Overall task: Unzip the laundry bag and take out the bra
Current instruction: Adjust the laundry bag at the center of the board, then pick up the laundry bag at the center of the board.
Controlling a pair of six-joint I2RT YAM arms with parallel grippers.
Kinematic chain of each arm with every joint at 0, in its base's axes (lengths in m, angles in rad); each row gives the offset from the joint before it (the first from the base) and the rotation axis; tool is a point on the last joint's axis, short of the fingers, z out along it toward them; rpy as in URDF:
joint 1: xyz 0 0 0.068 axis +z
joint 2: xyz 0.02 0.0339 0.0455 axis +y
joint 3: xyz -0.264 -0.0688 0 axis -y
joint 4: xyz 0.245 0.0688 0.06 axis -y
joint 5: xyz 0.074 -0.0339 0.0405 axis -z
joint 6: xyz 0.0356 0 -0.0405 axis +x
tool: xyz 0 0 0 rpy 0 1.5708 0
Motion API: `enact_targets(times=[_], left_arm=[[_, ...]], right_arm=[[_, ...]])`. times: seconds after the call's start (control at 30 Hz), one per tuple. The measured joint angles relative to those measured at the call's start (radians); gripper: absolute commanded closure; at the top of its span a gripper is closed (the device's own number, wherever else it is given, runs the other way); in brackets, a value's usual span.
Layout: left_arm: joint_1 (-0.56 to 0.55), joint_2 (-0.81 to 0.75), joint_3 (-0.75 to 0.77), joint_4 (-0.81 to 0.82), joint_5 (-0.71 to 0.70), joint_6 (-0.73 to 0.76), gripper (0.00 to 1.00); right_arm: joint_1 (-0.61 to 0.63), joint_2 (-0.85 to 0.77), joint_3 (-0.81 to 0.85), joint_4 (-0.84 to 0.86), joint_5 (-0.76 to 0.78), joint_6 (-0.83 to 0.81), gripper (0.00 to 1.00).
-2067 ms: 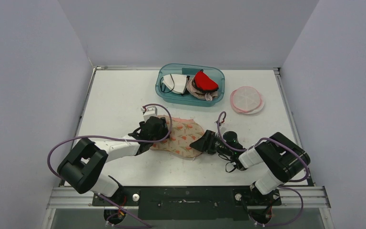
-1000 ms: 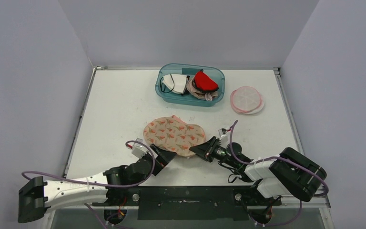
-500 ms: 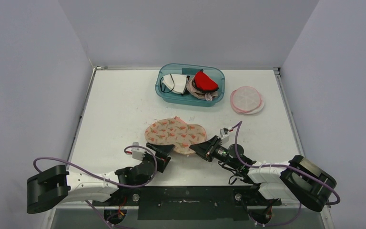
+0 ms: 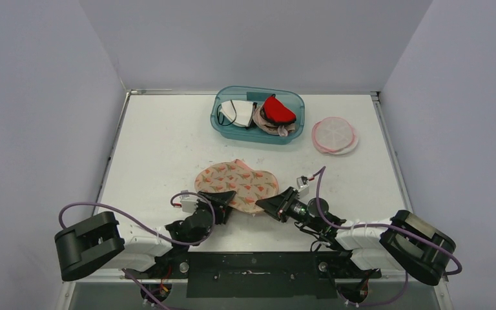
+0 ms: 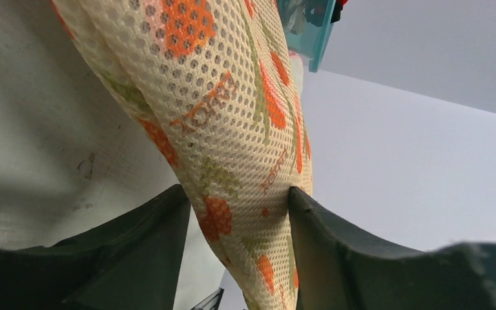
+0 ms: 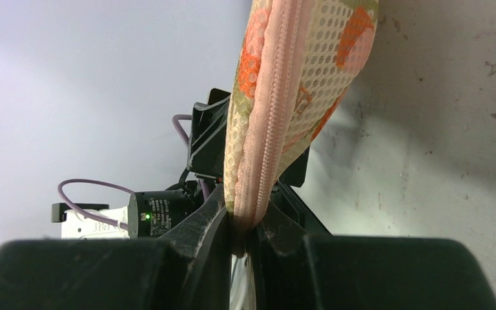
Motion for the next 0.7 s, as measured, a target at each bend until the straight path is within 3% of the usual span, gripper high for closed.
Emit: enact_targets(times=[0.17,0.23,0.33,0.43,0.57,0.7], left_arm=[[0.021,0.078,0.003,0.100,0.032,0.001,0.87],[0.024,0.088,0.003,0.128,0.039,0.005,1.00],[0.026,0.084,0.003,0.144,0.043,0.025,1.00],[0.027,0.019,0.008,0.069,0.047,0.048,1.00],[0.017,-0.181,0.088,-0.215,0.018,0.105,1.00],[-0.010,-0.343,0.237,-0.497,-0.054,0.201,1.00]], right_arm=[[0.006,-0.003,-0.005,0.000,0.011,-0.016,0.95],[0.008,-0.013,-0.011,-0.001,0.013,-0.026,0.83],[0.008,-0.061,-0.011,-0.035,0.010,-0.060,0.38],[0.020,-0.166,0.011,-0.149,-0.003,-0.134,0.16],[0.049,-0.357,0.117,-0.420,0.006,-0.298,0.00],[0.062,-0.501,0.243,-0.685,0.055,-0.495,0.06]])
